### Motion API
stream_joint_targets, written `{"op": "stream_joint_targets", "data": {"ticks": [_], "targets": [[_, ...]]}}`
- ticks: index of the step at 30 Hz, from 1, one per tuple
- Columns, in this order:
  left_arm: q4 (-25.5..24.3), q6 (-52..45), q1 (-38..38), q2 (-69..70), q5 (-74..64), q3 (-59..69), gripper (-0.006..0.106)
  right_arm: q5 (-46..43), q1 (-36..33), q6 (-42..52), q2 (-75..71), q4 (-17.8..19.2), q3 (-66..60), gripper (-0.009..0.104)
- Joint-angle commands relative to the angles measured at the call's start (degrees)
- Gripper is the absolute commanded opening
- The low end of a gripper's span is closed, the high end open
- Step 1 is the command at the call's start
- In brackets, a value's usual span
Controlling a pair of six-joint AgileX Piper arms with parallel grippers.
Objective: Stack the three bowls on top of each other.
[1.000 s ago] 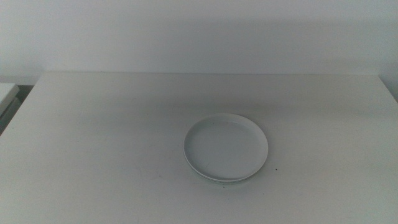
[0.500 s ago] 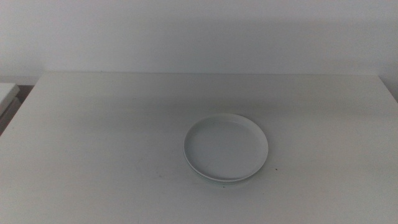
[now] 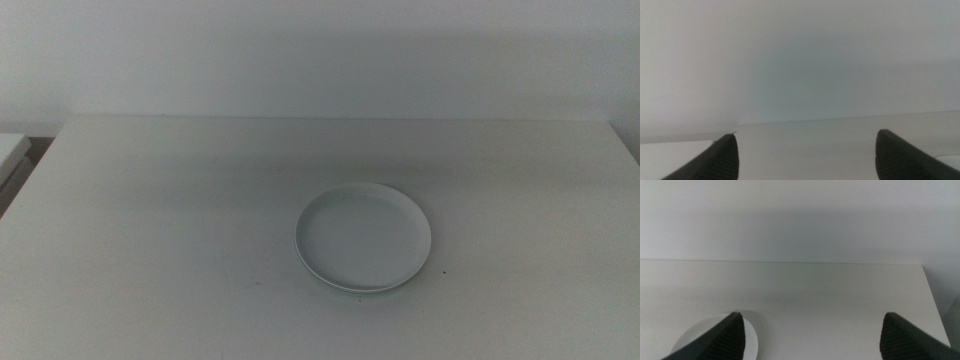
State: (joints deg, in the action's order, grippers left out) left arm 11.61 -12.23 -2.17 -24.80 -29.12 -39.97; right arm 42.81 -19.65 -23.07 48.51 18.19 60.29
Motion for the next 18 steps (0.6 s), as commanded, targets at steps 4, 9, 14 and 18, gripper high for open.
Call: {"op": "stream_joint_targets", "data": {"ticks": [4, 9, 14, 18], "targets": [[-0.16, 0.28, -0.08, 0.13, 1.12, 0.07, 0.094, -0.52, -0.21, -0.05, -0.14, 0.57, -0.20, 0.079], [-0.16, 0.28, -0.08, 0.13, 1.12, 0.07, 0.094, -12.14, 4.63, 5.71, -4.65, 0.81, -5.95, 0.089], [-0.16, 0.28, -0.08, 0.13, 1.12, 0.07, 0.094, -25.13, 14.34, 18.28, -9.60, -10.73, -14.65, 0.093], [-0.16, 0.28, -0.08, 0.13, 1.12, 0.07, 0.094, -31.79, 18.76, 28.04, -14.62, -15.90, -20.40, 0.093]]}}
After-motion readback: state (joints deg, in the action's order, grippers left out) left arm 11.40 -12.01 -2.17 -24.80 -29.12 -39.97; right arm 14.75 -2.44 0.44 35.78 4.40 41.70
